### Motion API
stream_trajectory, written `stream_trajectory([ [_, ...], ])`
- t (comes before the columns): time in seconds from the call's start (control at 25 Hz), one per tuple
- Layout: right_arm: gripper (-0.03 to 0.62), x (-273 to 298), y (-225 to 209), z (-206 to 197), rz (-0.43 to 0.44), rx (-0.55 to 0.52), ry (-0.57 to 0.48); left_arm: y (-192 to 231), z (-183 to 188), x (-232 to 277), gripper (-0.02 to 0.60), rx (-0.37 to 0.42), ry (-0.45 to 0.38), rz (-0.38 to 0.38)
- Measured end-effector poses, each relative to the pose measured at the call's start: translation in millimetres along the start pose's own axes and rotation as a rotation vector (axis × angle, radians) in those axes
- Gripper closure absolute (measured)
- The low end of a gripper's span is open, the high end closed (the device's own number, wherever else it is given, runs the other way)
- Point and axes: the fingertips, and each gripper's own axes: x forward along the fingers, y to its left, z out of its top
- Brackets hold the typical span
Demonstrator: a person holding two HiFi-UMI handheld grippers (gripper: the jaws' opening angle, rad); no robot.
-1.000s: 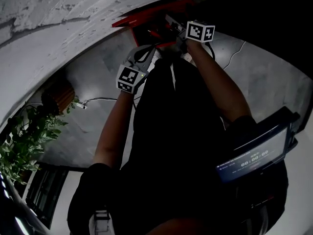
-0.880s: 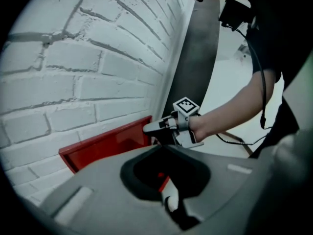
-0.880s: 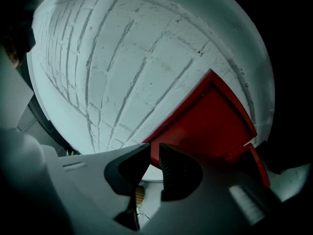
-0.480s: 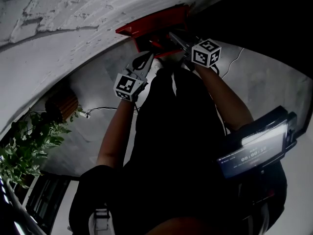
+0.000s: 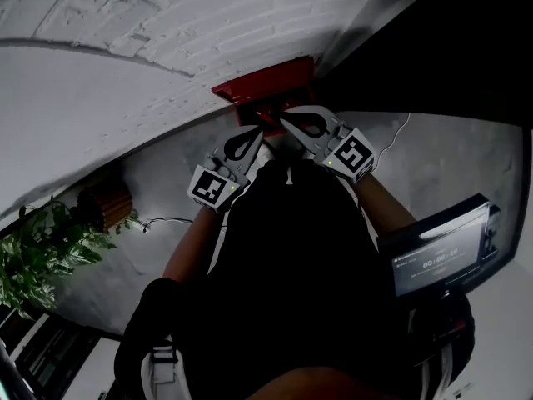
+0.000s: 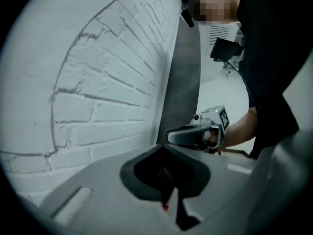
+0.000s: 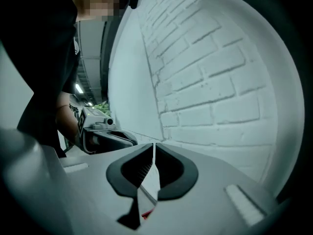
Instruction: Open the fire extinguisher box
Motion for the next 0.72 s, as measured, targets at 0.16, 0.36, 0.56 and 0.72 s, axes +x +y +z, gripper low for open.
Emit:
stream_trajectory([
  [0.16,0.574,-18.0,26.3,54.6,0.024,-0.056,-0.029,-23.3,53.3,-13.4,0.58,0.05,-0.068,0.013],
  [0.36,0.579,-18.0,32.0,65.1,0.024,-0.066,-0.046,-18.3,62.2,-21.8,0.58,0.044,-0.104,0.038],
  [0.56,0.582,-11.1,36.2,68.4,0.033,-0.074,-0.056,-15.0,65.4,-25.3,0.58,0.058,-0.12,0.041],
  [0.72,0.583,-5.6,41.7,68.9,0.047,-0.082,-0.055,-15.5,67.4,-27.7,0.58,0.058,-0.129,0.046],
])
